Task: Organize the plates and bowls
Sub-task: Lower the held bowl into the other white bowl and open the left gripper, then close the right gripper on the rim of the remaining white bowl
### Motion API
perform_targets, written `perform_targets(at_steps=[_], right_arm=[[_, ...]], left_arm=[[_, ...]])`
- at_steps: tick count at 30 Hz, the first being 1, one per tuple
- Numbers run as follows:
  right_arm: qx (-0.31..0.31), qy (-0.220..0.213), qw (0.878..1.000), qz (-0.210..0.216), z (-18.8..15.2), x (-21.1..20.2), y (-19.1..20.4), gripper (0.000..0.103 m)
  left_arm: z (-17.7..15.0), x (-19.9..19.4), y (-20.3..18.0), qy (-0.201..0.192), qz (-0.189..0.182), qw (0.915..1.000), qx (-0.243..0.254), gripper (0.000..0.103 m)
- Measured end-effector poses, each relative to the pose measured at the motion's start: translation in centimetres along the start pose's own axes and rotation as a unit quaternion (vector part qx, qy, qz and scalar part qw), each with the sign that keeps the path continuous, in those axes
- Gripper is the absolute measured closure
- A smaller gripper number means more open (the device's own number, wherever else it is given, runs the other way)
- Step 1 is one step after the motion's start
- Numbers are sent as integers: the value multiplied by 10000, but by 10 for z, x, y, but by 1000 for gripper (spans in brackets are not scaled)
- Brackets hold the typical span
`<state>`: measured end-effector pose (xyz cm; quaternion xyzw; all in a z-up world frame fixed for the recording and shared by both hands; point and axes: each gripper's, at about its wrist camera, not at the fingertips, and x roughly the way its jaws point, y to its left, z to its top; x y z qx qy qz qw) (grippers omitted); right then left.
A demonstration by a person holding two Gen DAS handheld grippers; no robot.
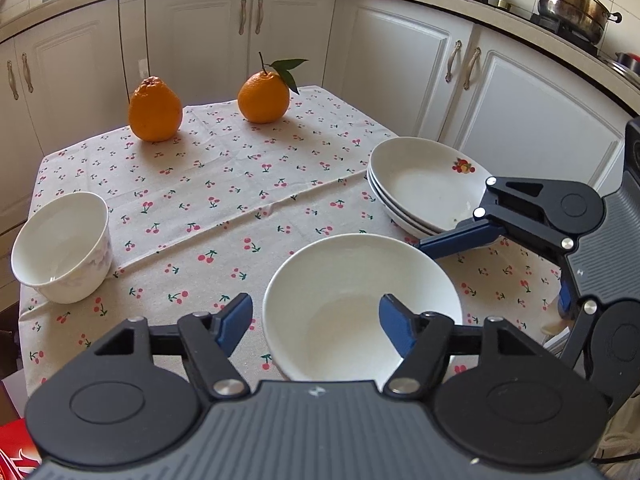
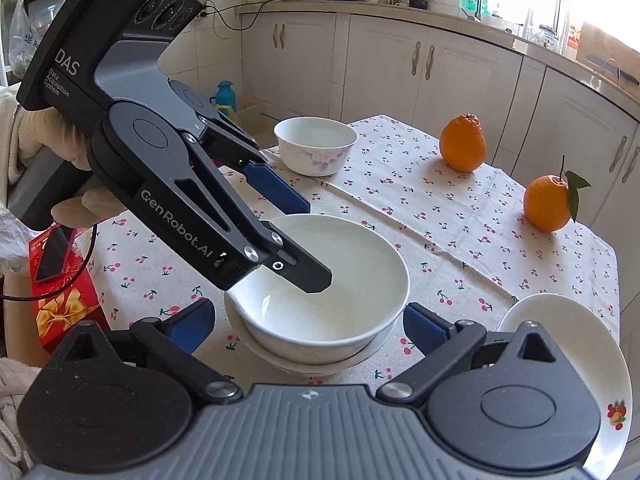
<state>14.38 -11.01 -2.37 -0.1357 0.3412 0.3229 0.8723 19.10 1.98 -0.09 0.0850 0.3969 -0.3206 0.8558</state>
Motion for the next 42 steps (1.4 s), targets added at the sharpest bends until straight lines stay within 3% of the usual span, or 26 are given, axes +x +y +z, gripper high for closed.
perform_targets(at_steps=[6,14,22,28,35,42], right_arm=[[21,-117,9999,45,5,-5,0,0],[-98,-245,9995,167,31,-6,-5,0],[-216,-99,9991,347,87,26,-26,0],[-296,176,9979,547,135,69,-37,0],[-99,514,9941,951,169,125,-54,1],[-30,899,9887,1196,188,179,-68,19]], left_arm=[[-9,-27,7,-372,315,9988,-36,14],[-27,-52,53,-630,1087,9916,-322,13],[-34,-39,102,-796,1763,9806,-328,13],[-28,-15,126,-812,1840,9794,-171,13],[-28,7,144,-795,1759,9810,-191,13],[-27,16,156,-825,1723,9814,-198,14]])
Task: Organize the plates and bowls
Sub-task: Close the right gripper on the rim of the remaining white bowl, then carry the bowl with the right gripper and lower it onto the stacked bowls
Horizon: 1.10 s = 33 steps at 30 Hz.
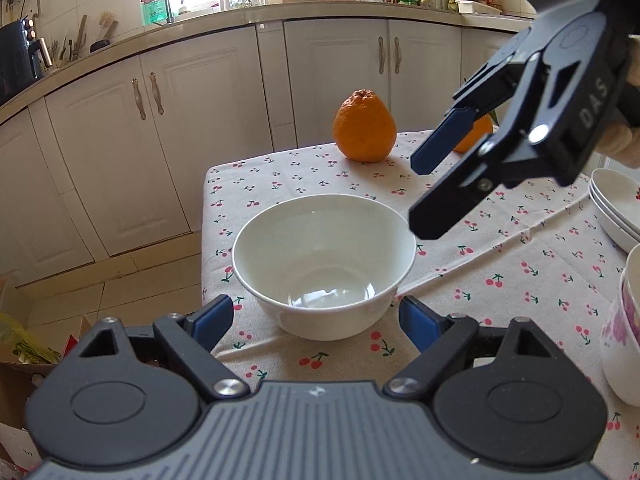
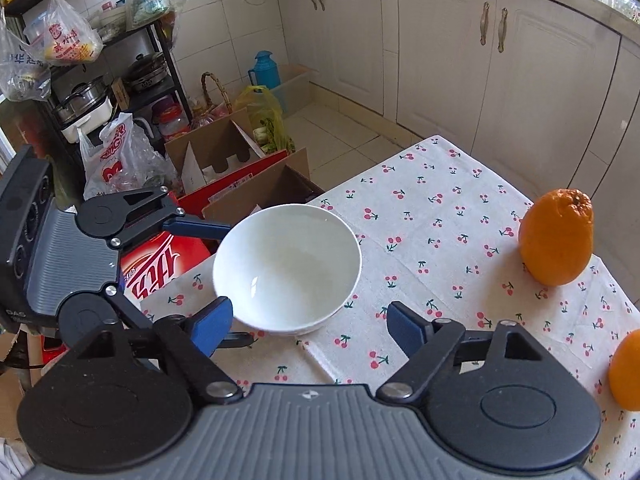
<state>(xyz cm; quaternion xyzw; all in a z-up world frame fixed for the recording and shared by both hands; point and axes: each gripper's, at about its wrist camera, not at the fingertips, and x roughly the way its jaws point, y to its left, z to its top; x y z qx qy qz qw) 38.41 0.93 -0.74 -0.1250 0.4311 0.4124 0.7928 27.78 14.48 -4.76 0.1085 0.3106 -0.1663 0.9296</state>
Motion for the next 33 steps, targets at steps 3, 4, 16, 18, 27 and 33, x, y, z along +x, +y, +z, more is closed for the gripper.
perform_targets(at_steps=[3,4,16,18,27,33], right_arm=[[2,105,9999,68,8,16,-7,25],[0,126,9999,81,12,22,-9,26],[270,253,9986,387,28,56,-31,45],[268,248,9985,418,27,57,-30,47],[354,182,9978,529,26,56,-30,50],[339,161,9979,527,27,52,-29,50]], left_arm=[[1,3,4,-9,-63,10000,-41,14],[1,3,5,-13,-111,9999,-51,15],[3,7,5,-40,-301,9995,52,21],[3,8,6,-29,-308,9995,48,21],[4,8,6,7,-314,9995,71,21],[5,7,3,57,-315,9994,109,22]])
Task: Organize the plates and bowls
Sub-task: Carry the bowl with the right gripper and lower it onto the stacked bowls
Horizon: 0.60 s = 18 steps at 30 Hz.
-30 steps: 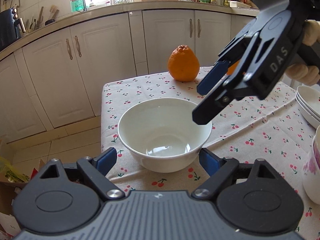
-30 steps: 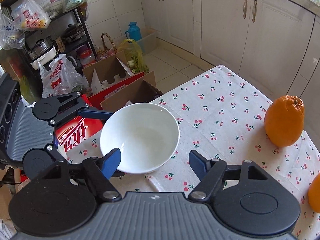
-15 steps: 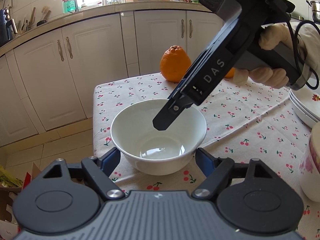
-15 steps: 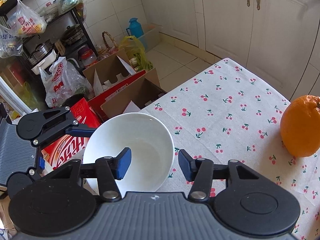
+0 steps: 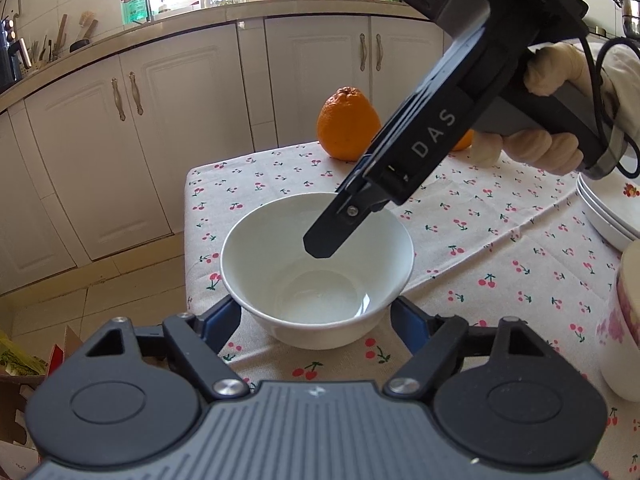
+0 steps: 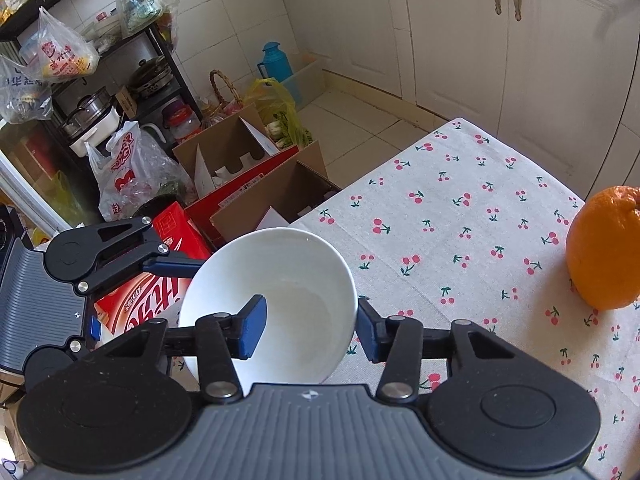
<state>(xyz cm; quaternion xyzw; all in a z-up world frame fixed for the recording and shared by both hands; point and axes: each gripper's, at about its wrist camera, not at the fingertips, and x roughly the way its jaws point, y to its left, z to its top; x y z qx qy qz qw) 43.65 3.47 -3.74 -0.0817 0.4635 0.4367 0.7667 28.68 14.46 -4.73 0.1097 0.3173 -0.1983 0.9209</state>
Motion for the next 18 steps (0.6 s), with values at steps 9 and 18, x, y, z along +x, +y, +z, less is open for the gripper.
perform_targets(at_steps=[9,18], right_arm=[[-13,-147,9999,-34,-10,-25,11,50],[-3,-331,9994,-82,-35,-67,30,49]], left_arm=[[7,-17,-13,8,-71,10000,2,22],[14,-47,-42,1,-188,9998,96,22]])
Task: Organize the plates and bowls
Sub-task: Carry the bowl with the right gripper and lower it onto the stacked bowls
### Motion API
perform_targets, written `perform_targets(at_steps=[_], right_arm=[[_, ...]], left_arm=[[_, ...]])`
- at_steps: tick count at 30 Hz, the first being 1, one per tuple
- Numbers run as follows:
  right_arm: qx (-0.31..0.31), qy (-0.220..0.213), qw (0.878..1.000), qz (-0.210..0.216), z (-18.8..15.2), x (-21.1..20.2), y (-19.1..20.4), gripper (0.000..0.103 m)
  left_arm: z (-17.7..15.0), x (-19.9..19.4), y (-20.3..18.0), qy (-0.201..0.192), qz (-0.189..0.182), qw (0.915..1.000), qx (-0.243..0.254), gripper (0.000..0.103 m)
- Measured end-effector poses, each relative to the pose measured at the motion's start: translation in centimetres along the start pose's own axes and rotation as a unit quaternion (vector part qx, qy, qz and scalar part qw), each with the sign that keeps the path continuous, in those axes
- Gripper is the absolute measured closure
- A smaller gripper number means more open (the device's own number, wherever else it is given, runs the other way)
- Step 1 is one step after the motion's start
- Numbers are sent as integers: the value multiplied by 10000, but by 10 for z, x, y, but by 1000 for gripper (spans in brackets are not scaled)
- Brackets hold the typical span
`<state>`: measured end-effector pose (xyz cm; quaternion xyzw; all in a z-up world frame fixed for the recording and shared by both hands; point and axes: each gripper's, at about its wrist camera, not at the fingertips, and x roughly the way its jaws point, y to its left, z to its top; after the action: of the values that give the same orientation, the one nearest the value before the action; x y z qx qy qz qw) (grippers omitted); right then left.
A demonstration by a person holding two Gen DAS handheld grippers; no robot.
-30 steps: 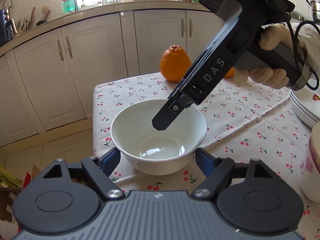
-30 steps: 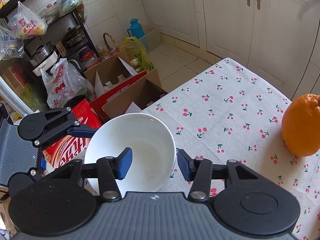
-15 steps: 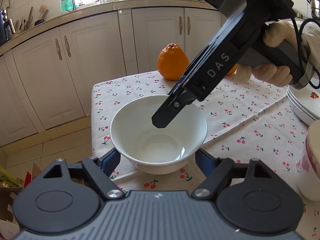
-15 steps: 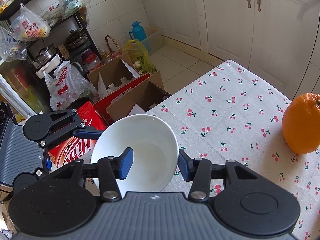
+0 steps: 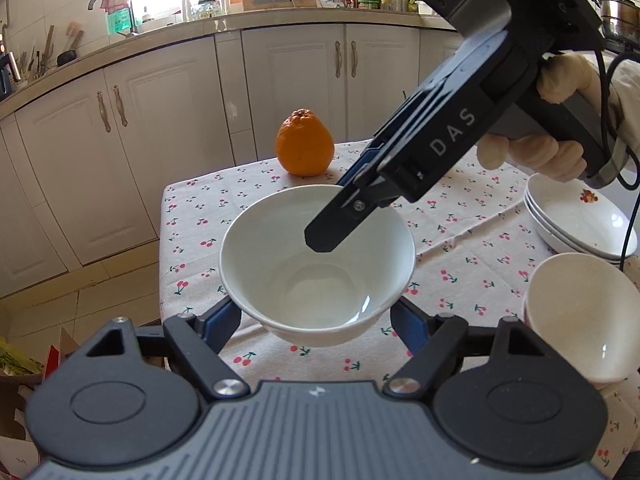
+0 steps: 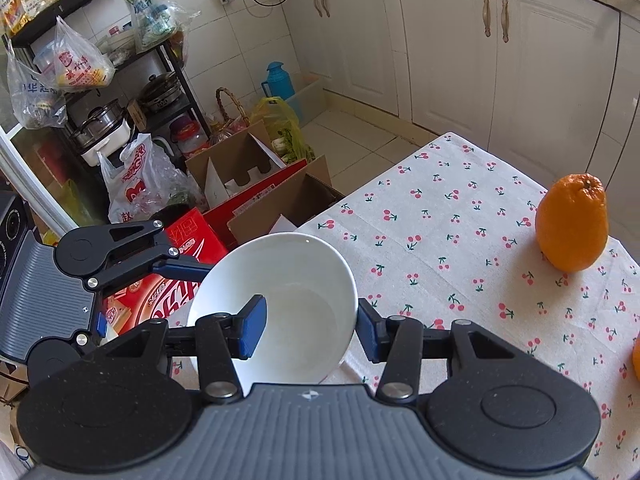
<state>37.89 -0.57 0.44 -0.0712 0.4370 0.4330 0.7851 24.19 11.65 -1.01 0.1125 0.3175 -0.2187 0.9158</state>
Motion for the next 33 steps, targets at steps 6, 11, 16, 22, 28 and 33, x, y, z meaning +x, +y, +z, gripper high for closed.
perform_targets(at_steps=[6,11,16,22,28,33], right_arm=[[30,-168,9998,-34,-21,-34,11,49],[49,-311,9994,-129,-38,-61,22,49],[82,-467,9987,-196,-59,-89,34,49],[143,-560,9978,-318,-85,-112,44,49],[267,-644,9967,-427,-113,-131,49,49],[412,-668,9958,-474,-134,-139,48,49]], left_arm=[[6,-22,-24,-52,-86,9999,102,22],[10,-39,-45,-81,-145,9996,248,22],[12,-55,-66,-143,-250,9990,339,22],[9,-64,-89,-150,-404,9982,406,22],[5,-68,-109,-155,-585,9971,452,22],[0,-67,-125,-97,-739,9962,450,22]])
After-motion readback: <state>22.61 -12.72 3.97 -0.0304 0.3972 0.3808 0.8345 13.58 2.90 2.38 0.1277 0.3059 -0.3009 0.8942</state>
